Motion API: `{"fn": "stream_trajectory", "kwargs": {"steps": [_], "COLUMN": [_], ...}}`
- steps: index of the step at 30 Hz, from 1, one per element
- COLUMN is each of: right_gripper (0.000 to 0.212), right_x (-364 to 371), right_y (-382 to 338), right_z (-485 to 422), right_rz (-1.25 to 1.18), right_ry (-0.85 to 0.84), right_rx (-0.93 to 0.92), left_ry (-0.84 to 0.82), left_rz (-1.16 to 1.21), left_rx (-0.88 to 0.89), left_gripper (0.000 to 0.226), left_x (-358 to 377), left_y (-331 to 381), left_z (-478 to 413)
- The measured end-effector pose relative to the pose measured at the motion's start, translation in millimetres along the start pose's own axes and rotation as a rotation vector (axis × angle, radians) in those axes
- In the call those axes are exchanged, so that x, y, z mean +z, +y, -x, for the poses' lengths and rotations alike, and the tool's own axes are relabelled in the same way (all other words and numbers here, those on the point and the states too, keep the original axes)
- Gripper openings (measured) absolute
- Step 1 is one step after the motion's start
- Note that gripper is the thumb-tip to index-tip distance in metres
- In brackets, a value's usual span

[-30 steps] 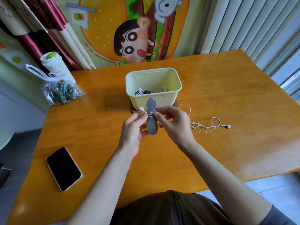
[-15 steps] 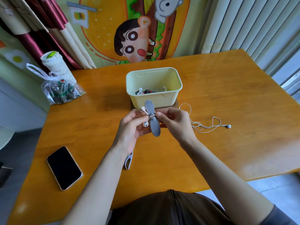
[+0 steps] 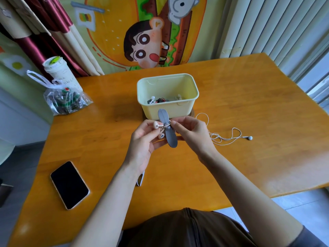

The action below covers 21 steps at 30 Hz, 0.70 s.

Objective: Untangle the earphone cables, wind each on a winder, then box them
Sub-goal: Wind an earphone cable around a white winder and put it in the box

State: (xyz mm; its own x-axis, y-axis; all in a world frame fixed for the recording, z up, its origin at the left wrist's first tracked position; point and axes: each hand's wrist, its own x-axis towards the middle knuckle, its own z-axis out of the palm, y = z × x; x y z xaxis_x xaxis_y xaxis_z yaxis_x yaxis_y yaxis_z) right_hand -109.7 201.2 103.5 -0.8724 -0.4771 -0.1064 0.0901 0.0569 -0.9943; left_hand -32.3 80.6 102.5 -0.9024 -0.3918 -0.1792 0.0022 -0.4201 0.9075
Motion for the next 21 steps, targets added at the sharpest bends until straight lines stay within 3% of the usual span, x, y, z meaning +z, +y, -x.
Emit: {"fn": "stream_trajectory", "kwargs": {"steps": [10, 15, 21], "right_gripper": [0.013, 0.011, 0.025], "right_x": [0.4, 1.3, -2.3], "right_y": [-1.5, 1.1, 2.2], "right_z": [0.6, 1.4, -0.6], "right_rz": [0.026, 0.091, 0.191], "right_ry": [0.007, -0.068, -0.09], "right_rx": [-0.141, -0.116, -0.102], "left_ry": [0.01, 0.031, 0.057], "left_rz": [0.016, 0.013, -0.058], "left_rx": [-0.019, -0.045, -0.021], "left_gripper": [0.02, 0.018, 0.024], "left_x": [7.8, 4.1, 1.2], "left_y": [3.4, 3.8, 1.7], "left_z": [-3.4, -7.2, -7.7]}}
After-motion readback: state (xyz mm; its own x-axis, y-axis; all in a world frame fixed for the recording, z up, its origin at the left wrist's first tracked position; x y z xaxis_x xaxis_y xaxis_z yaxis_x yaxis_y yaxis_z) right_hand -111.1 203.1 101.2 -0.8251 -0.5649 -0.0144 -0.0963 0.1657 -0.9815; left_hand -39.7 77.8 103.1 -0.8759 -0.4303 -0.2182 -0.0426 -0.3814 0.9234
